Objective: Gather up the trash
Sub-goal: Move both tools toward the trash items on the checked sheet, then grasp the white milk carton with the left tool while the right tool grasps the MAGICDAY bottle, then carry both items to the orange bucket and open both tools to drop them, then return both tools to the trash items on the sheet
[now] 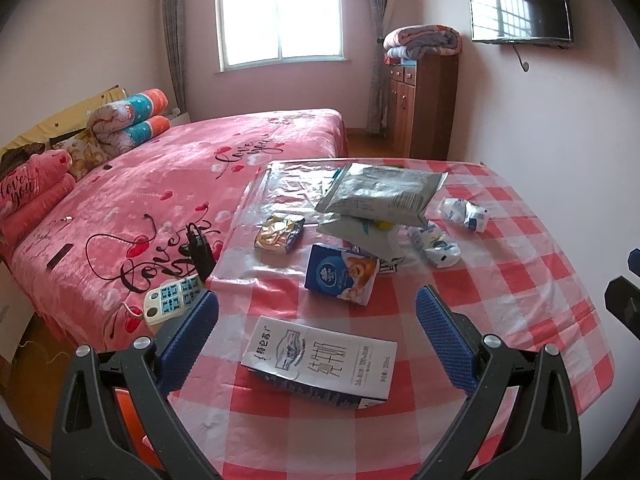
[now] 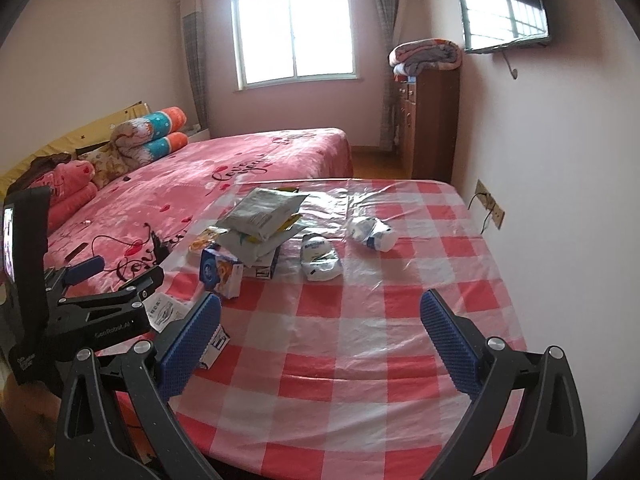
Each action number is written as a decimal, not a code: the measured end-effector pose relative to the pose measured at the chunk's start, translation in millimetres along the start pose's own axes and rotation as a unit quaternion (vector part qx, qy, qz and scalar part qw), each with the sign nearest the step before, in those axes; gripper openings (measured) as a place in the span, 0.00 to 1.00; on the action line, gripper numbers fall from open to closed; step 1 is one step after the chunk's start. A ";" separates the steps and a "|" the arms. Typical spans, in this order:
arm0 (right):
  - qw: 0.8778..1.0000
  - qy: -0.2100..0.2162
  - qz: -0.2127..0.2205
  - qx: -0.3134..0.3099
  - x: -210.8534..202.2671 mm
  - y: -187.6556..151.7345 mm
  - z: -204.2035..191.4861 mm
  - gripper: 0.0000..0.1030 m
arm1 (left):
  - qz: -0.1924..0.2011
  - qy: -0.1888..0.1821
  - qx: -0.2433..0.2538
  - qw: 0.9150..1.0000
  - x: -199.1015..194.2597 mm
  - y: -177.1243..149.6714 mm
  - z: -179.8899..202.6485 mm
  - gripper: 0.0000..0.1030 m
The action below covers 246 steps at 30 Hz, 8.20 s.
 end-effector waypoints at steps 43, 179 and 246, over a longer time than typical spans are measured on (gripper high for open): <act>0.987 0.079 -0.139 0.031 122.7 -23.0 36.1 0.96 | -0.185 -0.058 -0.087 0.977 129.4 -17.8 -0.1 0.96; 0.914 0.334 -0.142 -0.178 104.0 -65.2 -241.1 0.89 | -0.110 0.146 -0.208 0.961 -0.1 -163.2 -238.6 0.80; 0.956 0.261 -0.075 0.108 127.3 -37.5 -2.3 0.91 | -0.107 0.001 0.011 0.994 47.2 -34.5 -8.8 0.80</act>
Point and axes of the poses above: each gripper's, at about its wrist camera, not at the fingertips, and x roughly the way its jaws point, z to its right, y to its top, the point moved 1 cm from there along x, roughly the way its jaws point, and after that the axes turned 7 degrees about -z, right-handed, at the moved point
